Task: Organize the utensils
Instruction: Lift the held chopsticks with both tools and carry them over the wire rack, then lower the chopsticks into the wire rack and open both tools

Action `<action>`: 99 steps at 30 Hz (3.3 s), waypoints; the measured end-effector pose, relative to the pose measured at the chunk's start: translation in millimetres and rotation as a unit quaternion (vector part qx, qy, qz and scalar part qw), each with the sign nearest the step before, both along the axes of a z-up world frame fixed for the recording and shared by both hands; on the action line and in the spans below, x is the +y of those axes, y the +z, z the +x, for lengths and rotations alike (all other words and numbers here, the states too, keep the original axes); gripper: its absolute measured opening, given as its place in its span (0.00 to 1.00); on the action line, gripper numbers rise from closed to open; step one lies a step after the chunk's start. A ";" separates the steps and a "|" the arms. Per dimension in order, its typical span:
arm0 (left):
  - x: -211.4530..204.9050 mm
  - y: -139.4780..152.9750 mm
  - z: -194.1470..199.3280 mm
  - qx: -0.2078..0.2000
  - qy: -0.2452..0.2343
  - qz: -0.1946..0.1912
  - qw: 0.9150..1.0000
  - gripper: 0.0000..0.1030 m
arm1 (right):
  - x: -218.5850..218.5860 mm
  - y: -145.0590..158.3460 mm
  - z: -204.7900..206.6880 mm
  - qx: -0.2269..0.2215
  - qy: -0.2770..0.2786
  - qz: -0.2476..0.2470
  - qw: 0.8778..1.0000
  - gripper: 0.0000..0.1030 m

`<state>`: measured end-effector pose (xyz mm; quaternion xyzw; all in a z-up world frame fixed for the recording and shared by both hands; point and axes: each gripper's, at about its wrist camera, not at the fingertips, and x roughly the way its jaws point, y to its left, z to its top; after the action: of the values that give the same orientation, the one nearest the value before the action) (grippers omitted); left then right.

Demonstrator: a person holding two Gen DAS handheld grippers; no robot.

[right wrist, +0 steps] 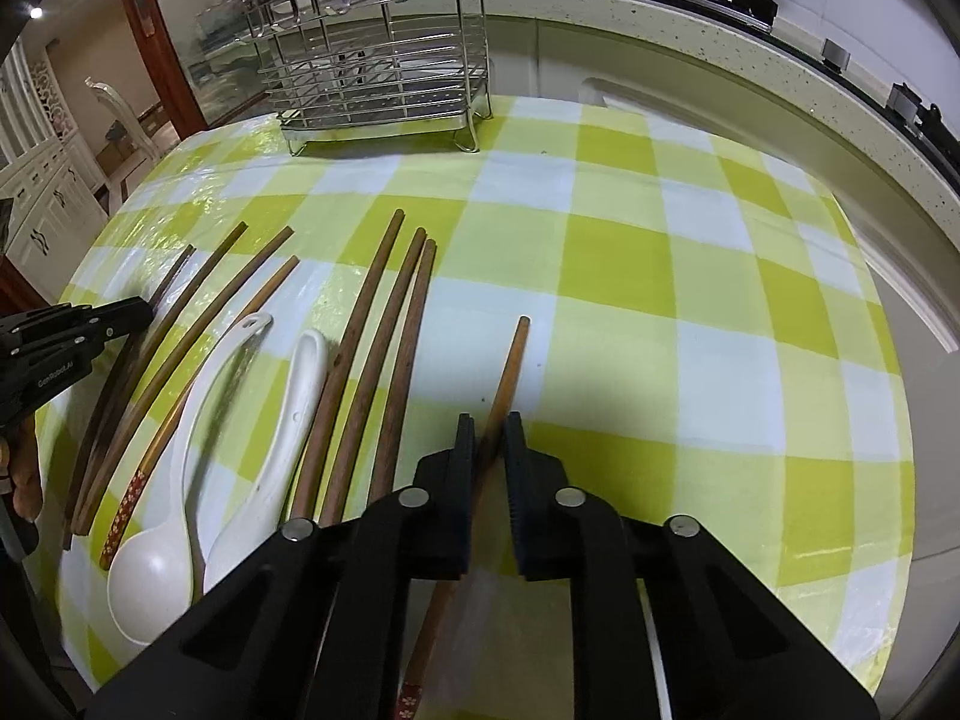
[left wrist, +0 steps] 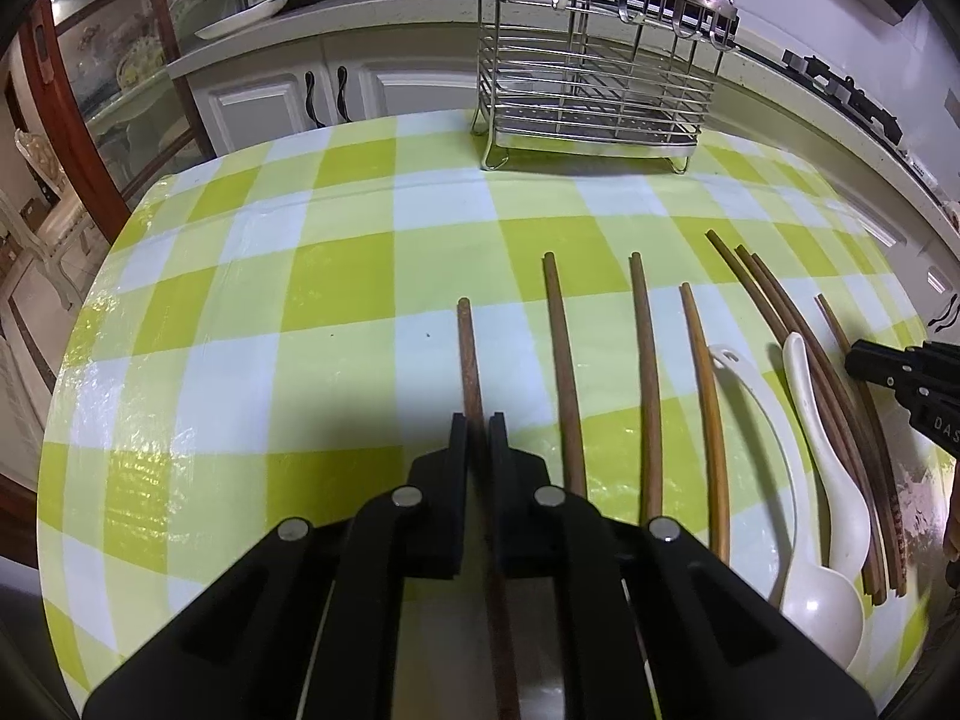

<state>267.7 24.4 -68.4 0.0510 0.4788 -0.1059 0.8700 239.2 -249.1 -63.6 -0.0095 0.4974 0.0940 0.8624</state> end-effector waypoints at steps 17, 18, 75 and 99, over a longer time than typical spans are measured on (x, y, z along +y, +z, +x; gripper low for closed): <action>17.1 66.2 -31.2 -0.084 0.020 -0.012 0.996 0.06 | -3.4 76.3 -21.3 -0.090 -0.002 0.022 0.996 0.09; 17.9 71.8 -34.0 -0.092 0.021 -0.013 0.995 0.06 | -3.4 82.8 -23.4 -0.097 -0.002 0.022 0.995 0.09; -31.7 304.6 15.4 -0.344 0.003 -0.087 0.935 0.06 | 28.8 299.1 57.8 -0.331 -0.010 0.011 0.944 0.09; -48.9 212.2 132.2 -0.306 0.040 -0.129 0.942 0.06 | 50.1 203.1 153.9 -0.317 -0.039 0.025 0.947 0.09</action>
<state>400.0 -24.5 143.7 -0.0508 0.1734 -0.1110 0.9773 393.1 -199.1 139.4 0.0021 0.1955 0.0645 0.9786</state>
